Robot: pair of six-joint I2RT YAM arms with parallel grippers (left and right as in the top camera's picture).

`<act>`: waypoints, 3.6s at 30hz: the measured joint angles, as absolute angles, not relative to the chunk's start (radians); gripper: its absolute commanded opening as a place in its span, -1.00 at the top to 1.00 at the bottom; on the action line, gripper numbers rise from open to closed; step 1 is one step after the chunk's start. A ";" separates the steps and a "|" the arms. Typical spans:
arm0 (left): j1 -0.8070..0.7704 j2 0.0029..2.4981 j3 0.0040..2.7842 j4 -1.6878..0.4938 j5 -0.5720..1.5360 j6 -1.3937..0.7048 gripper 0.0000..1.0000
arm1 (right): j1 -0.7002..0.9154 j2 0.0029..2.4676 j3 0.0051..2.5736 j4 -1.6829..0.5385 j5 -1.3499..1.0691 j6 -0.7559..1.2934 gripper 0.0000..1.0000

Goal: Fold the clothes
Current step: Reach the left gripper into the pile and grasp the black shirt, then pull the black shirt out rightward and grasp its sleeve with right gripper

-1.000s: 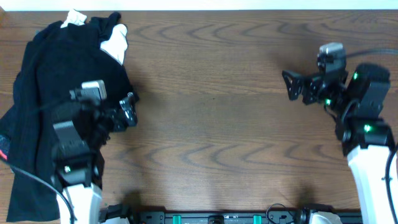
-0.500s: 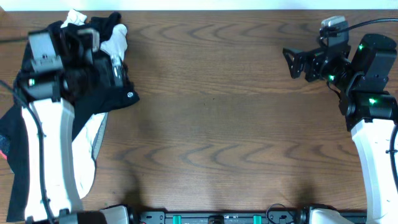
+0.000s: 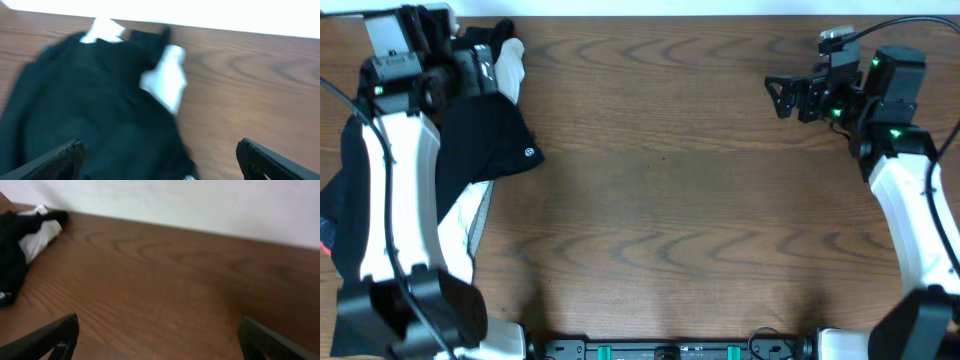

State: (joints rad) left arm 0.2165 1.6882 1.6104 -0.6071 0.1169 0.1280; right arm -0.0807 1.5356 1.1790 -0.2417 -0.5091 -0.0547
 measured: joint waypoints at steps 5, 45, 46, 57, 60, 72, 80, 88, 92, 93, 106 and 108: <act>0.271 1.865 1.677 -0.516 0.044 0.128 -0.96 | -0.080 1.600 1.179 -0.245 -0.504 -0.059 -0.98; 0.400 2.138 1.837 -0.464 0.020 -0.021 0.88 | 0.024 1.641 1.179 -0.303 -0.332 -0.029 -0.81; 0.400 2.095 1.837 -0.481 0.020 -0.035 0.88 | 0.024 1.641 1.179 -0.297 -0.332 -0.029 -0.82; 0.391 1.808 1.837 -0.675 0.085 -0.137 0.88 | 0.024 1.641 1.179 -0.271 -0.323 -0.020 -0.99; 0.361 1.779 1.837 -0.707 0.166 -0.142 0.88 | 0.023 1.641 1.179 -0.271 -0.329 -0.019 -0.99; -0.065 1.706 1.837 -0.699 0.339 -0.150 0.88 | -0.057 1.423 1.179 -0.383 -0.430 -0.017 -0.99; -0.315 1.706 1.837 -0.667 0.361 -0.149 0.88 | -0.193 1.186 1.181 -0.520 -0.423 -0.014 -0.99; -0.460 1.713 1.837 -0.643 0.364 -0.149 0.88 | -0.247 1.146 1.181 -0.569 -0.420 0.012 -0.98; -0.519 1.758 1.837 -0.611 0.363 -0.149 0.88 | -0.247 1.146 1.181 -0.574 -0.420 0.015 -0.99; -0.533 1.774 1.837 -0.599 0.363 -0.149 0.88 | -0.247 1.146 1.181 -0.574 -0.420 0.016 -0.99; -0.657 1.987 1.837 -0.287 0.364 -0.149 0.89 | -0.357 1.145 1.181 -0.606 -0.418 0.046 -0.98; -0.657 2.013 1.837 -0.204 0.364 -0.148 0.23 | -0.365 1.145 1.181 -0.613 -0.418 0.049 -0.98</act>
State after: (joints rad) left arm -0.6575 2.0132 1.8370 -0.2039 0.3637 -0.1482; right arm -0.3653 1.1454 1.1809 -0.6132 -0.4179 0.0490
